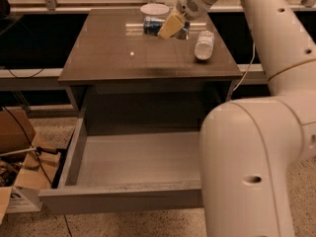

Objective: Place redbull can into top drawer

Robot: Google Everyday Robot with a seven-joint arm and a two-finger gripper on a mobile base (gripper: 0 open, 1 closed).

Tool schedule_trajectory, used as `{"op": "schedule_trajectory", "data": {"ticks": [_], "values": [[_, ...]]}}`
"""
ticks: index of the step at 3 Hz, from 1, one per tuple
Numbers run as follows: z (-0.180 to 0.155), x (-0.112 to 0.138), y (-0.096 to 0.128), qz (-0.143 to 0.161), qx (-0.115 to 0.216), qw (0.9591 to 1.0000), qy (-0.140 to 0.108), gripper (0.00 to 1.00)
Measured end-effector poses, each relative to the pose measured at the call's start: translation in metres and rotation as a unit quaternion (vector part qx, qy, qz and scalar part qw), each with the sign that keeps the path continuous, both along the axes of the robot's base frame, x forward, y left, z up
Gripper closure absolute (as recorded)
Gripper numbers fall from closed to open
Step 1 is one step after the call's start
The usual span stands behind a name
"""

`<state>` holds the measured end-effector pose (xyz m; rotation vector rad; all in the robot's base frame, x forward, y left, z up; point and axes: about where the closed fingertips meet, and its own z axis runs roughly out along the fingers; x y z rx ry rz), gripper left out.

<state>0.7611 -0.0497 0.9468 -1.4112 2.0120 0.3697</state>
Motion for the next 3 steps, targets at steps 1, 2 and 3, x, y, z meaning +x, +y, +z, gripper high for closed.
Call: {"op": "schedule_trajectory", "data": {"ticks": [1,2,3], "values": [[0.037,-0.034,0.012,0.015,0.036,0.9984,-0.042,1.0],[0.05,-0.073,0.009,-0.003,0.073,0.9964,-0.044,1.0],[0.028,-0.114,0.016,-0.011,0.097,0.9952,-0.01,1.0]]}}
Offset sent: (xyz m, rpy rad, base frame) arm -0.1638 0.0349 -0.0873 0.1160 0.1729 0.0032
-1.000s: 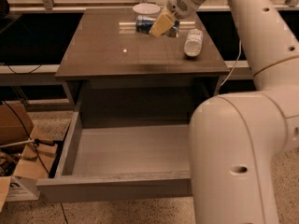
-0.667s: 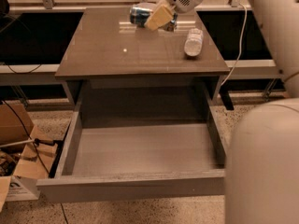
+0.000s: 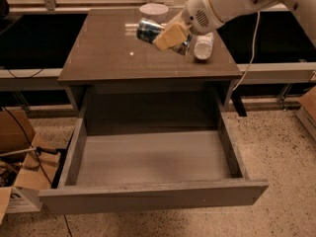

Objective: Place redbull can into top drawer

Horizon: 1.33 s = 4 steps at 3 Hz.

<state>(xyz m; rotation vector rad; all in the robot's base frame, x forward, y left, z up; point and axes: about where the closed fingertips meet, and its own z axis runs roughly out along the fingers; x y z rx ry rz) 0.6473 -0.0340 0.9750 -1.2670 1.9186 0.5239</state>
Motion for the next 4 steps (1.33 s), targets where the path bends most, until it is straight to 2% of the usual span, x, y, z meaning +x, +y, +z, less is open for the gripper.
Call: {"op": "schedule_trajectory", "data": {"ticks": [1,2,3,4], "values": [[-0.038,-0.012,0.008,0.013,-0.015,0.9992,0.034,1.0],[-0.039,-0.012,0.012,0.021,-0.03,0.9988,0.033,1.0],[-0.069,-0.025,0.016,0.031,-0.034,0.9965,0.07,1.0],[-0.128,-0.047,0.019,0.034,-0.028,0.9903,0.131,1.0]]}}
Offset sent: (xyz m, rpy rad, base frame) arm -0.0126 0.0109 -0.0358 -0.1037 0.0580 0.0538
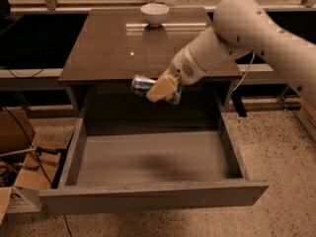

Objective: Place redbull can into top drawer

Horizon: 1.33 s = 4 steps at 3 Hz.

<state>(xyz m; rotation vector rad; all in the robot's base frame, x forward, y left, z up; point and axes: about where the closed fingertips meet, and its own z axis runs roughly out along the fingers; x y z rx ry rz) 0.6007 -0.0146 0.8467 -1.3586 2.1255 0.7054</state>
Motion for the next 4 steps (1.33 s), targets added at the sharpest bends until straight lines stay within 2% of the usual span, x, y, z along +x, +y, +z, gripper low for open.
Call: {"op": "schedule_trajectory", "data": {"ticks": [1,2,3,4], "values": [[-0.041,-0.01,0.001,-0.001,0.001,0.9994,0.035,1.0],[-0.095,-0.018,-0.001,-0.012,0.018,0.9977,0.064,1.0],[-0.156,-0.018,-0.005,-0.035,0.036,0.9962,0.071,0.81],[-0.197,-0.022,-0.01,-0.056,0.041,0.9937,0.088,0.58]]}}
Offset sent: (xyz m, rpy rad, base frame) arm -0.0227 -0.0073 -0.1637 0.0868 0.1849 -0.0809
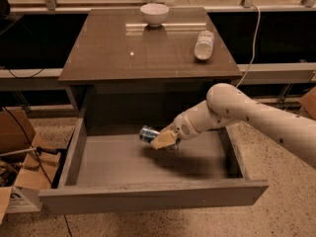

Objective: Place redbull can into top drawer

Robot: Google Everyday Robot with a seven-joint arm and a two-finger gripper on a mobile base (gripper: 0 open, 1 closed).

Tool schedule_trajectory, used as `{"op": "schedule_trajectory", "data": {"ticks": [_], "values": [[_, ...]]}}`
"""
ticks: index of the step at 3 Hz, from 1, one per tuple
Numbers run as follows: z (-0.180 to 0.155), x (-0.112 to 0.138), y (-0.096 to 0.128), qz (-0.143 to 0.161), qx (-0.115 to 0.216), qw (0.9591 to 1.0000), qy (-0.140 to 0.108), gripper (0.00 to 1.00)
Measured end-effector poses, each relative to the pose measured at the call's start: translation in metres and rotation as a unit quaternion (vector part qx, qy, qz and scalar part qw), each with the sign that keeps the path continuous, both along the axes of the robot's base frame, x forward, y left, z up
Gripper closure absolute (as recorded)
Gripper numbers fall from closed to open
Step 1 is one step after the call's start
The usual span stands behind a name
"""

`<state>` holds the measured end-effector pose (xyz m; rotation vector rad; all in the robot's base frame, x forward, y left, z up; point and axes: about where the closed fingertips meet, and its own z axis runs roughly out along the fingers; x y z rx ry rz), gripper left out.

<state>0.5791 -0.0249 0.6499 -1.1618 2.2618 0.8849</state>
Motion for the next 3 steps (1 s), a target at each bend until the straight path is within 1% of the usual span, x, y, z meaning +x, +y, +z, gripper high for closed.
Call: {"op": "schedule_trajectory", "data": {"ticks": [1,2,3], "values": [[-0.0294,-0.0121,-0.0047,-0.014,0.005,0.9993,0.035,0.35],[-0.0291,-0.0122,-0.0025,-0.012,0.005,0.9993,0.034,0.12],[-0.0298,-0.0128,-0.001,-0.01,0.006,0.9993,0.035,0.0]]}}
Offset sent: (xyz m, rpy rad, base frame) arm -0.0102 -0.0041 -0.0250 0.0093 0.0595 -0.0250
